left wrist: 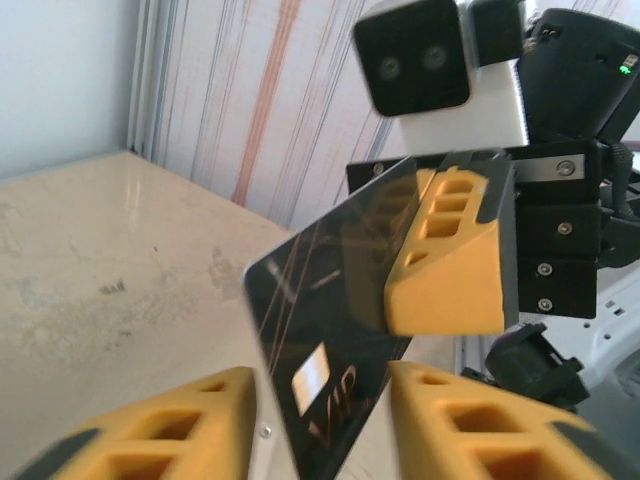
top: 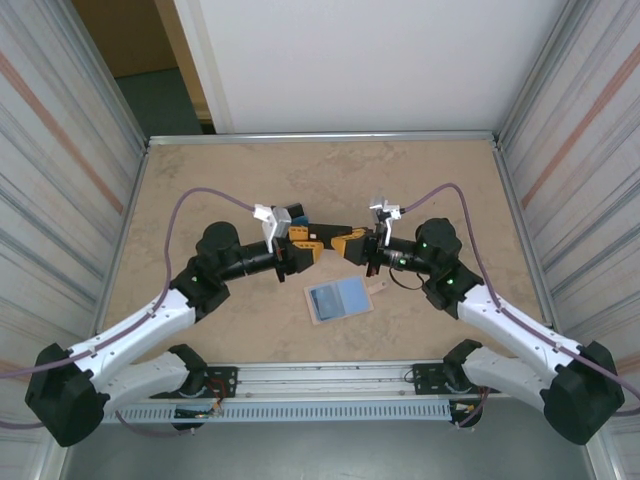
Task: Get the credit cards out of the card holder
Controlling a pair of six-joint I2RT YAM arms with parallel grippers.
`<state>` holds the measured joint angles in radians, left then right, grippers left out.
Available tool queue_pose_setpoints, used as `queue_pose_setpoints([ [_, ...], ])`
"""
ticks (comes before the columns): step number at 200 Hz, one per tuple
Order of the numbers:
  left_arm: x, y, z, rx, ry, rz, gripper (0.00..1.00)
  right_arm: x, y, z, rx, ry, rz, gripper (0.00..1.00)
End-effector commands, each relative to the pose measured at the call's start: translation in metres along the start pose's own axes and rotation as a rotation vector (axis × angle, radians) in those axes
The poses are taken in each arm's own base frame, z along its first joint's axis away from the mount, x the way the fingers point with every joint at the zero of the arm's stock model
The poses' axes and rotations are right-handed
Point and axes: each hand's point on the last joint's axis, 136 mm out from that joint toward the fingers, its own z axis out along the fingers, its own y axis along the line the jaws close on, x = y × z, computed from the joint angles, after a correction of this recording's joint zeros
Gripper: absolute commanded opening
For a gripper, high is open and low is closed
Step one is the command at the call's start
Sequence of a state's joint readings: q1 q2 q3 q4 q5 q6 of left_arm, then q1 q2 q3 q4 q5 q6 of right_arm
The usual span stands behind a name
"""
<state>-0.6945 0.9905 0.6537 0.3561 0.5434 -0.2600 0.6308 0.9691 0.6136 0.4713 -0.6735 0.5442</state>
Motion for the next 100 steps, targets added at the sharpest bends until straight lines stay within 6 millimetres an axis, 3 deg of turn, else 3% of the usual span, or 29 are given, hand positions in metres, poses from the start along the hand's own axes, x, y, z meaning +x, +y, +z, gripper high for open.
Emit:
queue_pose_setpoints([
  [1,-0.017,-0.01,-0.01,0.003,0.018,0.08,0.5,-0.008,0.007,-0.005,0.026,0.009,-0.073,0.0],
  [13,-0.017,-0.011,-0.016,-0.017,0.065,0.121,0.55,-0.003,0.006,-0.008,0.039,0.039,-0.085,0.0],
  [55,-0.018,-0.016,-0.028,-0.039,0.222,0.223,0.56,0.014,0.014,-0.016,0.031,0.138,-0.132,0.0],
  [100,-0.012,-0.028,-0.02,0.074,0.374,0.217,0.57,0.026,0.025,-0.019,-0.021,0.217,-0.157,0.0],
])
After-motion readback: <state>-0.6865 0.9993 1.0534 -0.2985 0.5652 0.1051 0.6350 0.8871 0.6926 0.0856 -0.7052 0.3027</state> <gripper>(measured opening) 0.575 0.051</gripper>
